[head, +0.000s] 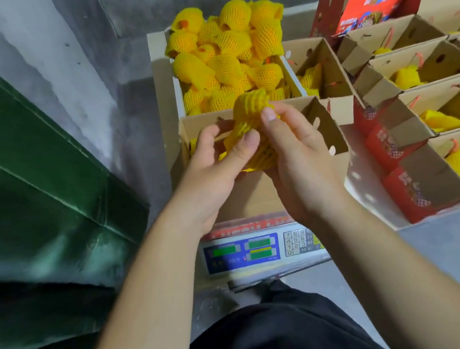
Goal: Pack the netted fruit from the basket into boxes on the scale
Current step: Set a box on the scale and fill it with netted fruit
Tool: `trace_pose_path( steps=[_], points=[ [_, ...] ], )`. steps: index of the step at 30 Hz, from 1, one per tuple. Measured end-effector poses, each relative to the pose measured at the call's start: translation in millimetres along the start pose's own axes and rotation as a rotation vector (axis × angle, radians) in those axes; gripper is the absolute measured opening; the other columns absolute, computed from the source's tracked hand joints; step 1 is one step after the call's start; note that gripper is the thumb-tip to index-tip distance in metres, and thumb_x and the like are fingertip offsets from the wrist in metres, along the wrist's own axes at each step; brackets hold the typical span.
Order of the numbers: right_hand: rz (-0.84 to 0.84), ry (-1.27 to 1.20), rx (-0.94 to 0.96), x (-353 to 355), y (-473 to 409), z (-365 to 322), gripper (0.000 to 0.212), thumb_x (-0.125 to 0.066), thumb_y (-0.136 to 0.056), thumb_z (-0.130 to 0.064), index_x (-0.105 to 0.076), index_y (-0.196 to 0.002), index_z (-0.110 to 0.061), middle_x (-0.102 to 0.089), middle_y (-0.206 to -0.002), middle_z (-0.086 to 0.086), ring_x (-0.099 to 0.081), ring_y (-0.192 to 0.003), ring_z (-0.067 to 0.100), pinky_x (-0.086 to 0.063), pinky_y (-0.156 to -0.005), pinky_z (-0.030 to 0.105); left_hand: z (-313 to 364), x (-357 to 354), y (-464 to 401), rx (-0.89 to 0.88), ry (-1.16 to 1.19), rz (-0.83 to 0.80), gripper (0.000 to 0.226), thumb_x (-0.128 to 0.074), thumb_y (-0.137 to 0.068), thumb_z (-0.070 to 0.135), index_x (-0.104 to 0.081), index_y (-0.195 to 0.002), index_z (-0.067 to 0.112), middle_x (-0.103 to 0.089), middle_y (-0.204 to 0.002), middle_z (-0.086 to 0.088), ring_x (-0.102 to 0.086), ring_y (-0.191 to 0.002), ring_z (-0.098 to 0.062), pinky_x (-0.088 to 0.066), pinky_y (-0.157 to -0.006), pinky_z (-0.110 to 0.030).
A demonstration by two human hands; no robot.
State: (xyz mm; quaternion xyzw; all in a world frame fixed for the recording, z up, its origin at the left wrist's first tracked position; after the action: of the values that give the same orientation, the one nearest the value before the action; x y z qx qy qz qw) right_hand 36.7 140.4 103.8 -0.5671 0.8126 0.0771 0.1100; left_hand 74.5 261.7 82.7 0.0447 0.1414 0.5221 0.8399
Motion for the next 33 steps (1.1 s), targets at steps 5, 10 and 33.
trace_pose_path(
  steps=[5,10,33],
  points=[
    [-0.185,0.223,0.078,-12.2,19.4,3.5,0.045,-0.069,-0.095,-0.028,-0.056,-0.138,-0.025,-0.068,-0.130,0.008,-0.064,-0.124,0.029,-0.051,-0.107,0.058,-12.6,19.6,17.6,0.049,0.129,0.088,0.090,-0.078,-0.062,0.066,-0.058,-0.139,0.025,-0.076,-0.124,0.002,-0.071,-0.117,-0.020,-0.059,-0.093,-0.038],
    [-0.175,0.397,0.284,-11.2,23.5,-7.2,0.034,-0.063,-0.103,-0.025,-0.057,-0.136,-0.020,-0.071,-0.123,0.000,-0.066,-0.119,0.019,-0.054,-0.102,0.052,-12.9,30.6,31.2,0.045,0.091,0.079,0.063,-0.065,-0.089,0.061,-0.056,-0.141,0.027,-0.072,-0.132,-0.002,-0.073,-0.116,-0.024,-0.058,-0.101,-0.046],
    [-0.384,1.031,0.217,-19.1,30.2,-3.7,0.037,-0.060,-0.104,-0.032,-0.060,-0.140,-0.023,-0.065,-0.135,-0.007,-0.061,-0.118,0.013,-0.046,-0.101,0.027,7.0,45.5,51.4,-0.208,-0.507,0.142,0.030,-0.043,-0.111,0.011,-0.066,-0.122,0.026,-0.071,-0.118,0.013,-0.062,-0.093,0.017,-0.043,-0.076,-0.002]
  ],
)
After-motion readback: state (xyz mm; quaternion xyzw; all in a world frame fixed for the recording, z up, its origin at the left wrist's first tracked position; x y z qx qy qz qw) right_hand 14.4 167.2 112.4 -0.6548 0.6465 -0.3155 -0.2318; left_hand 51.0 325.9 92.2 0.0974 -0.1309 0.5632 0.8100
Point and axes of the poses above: each hand's wrist, its own y-axis away from the middle knuckle, its own x-axis out of the back of the hand, z = x × y, the point moved 7 cm from there along -y, towards the middle knuckle
